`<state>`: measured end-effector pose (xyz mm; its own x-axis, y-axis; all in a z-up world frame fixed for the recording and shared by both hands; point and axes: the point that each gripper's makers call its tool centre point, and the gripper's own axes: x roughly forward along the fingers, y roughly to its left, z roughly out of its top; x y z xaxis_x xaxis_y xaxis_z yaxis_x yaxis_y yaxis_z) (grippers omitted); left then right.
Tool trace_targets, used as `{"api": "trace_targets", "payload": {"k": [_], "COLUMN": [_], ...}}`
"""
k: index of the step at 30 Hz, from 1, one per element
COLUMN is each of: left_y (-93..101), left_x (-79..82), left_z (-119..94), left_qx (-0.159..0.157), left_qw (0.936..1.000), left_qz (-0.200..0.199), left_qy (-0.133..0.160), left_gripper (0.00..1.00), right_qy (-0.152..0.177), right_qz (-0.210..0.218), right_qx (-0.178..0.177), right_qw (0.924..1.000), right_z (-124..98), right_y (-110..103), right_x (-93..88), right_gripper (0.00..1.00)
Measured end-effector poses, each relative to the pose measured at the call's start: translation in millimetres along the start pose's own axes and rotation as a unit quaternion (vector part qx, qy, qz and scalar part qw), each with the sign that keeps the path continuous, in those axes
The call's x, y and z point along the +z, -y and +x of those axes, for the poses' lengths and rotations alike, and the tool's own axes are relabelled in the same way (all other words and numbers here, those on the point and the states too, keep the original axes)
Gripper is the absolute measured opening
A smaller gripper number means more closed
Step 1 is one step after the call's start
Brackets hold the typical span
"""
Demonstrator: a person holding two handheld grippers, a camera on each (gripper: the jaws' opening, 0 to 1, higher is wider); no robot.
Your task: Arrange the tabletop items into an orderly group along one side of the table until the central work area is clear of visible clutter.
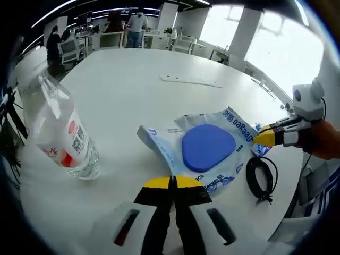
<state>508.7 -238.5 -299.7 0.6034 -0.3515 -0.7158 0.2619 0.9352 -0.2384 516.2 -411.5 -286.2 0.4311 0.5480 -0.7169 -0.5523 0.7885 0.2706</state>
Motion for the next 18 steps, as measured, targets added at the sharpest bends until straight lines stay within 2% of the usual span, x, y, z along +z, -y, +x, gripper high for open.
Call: {"api": "trace_targets", "payload": {"k": [7, 18], "left_y": [8.1, 11.0], "left_x": [5.7, 15.1], "left_z": [8.6, 18.2], "left_qx": [-0.006, -0.007], "left_qw": [1.0, 0.9999], "left_qz": [0.004, 0.01], "left_qy": [0.001, 0.002], "left_gripper": [0.0, 0.0], "right_qy": [-0.001, 0.001], "right_qz": [0.014, 0.02], "right_qx": [-0.006, -0.013], "right_qw": [0.9999, 0.9997], "right_z": [-6.5, -7.3], "right_y": [4.5, 12.5], "right_x": [-15.2, -12.9], "right_gripper": [0.0, 0.0]}}
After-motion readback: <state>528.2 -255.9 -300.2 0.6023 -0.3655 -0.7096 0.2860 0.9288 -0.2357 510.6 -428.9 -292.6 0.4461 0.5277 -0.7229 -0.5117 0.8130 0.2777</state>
